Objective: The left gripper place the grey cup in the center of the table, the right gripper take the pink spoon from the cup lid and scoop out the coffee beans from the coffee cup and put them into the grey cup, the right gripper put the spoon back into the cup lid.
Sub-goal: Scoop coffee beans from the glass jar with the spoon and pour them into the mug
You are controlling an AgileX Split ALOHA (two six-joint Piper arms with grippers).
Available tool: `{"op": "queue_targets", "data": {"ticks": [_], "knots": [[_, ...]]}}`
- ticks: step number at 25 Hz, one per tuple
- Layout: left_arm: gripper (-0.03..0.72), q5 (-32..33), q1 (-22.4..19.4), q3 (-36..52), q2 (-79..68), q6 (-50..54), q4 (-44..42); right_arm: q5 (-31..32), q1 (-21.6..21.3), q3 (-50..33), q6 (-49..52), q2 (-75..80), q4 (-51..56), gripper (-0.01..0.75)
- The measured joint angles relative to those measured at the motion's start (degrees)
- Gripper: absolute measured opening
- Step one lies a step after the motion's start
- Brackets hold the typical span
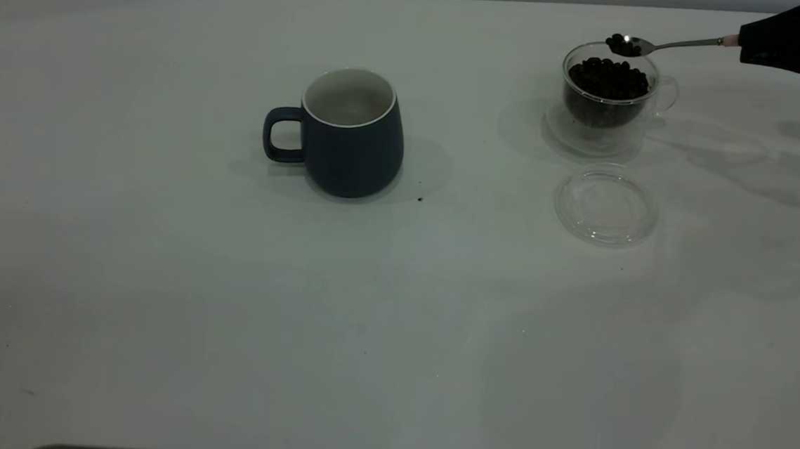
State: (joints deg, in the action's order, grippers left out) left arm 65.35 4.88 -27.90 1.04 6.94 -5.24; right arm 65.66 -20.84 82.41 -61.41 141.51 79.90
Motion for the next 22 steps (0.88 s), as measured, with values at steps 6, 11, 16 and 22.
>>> {"op": "queue_targets", "data": {"ticks": [6,11,16,22], "knots": [[0.37,0.0,0.0,0.0,0.0,0.0,0.0,0.0,0.0,0.0,2.1,-0.2,0.0,0.097],[0.37,0.0,0.0,0.0,0.0,0.0,0.0,0.1,0.2,0.0,2.6,-1.9,0.0,0.097],[0.37,0.0,0.0,0.0,0.0,0.0,0.0,0.1,2.0,0.0,3.3,-2.9,0.0,0.097],[0.37,0.0,0.0,0.0,0.0,0.0,0.0,0.1,6.9,0.0,3.6,-2.9,0.5,0.097]]}}
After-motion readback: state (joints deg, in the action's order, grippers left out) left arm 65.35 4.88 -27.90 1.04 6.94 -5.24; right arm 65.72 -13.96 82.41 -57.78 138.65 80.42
